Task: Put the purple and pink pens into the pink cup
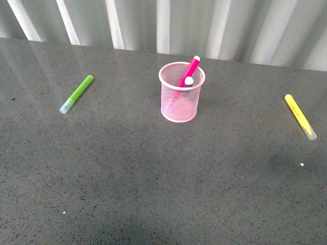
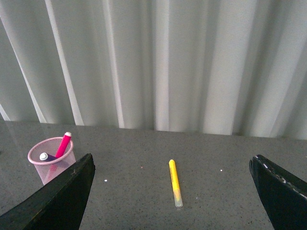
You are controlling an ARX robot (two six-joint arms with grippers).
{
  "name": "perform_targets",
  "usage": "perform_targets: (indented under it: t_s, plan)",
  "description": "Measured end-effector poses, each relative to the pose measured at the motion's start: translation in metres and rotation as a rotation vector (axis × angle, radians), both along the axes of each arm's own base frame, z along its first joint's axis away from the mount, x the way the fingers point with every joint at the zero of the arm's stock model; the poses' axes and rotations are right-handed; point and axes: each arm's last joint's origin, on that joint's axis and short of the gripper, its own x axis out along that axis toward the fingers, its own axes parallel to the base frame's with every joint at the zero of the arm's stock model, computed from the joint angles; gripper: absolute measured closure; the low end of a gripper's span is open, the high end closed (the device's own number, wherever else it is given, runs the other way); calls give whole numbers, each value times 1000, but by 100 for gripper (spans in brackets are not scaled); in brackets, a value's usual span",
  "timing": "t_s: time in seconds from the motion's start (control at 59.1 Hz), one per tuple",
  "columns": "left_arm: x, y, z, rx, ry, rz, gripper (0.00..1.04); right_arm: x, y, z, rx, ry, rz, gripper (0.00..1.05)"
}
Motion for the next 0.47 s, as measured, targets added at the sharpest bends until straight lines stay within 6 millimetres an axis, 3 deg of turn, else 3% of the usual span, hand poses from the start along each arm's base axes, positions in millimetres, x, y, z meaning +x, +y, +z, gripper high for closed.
perform_targets:
  t_s: [0.474]
  plan:
    - [0, 0, 0, 0, 0, 0, 7, 0, 0, 0, 0, 0, 0, 7]
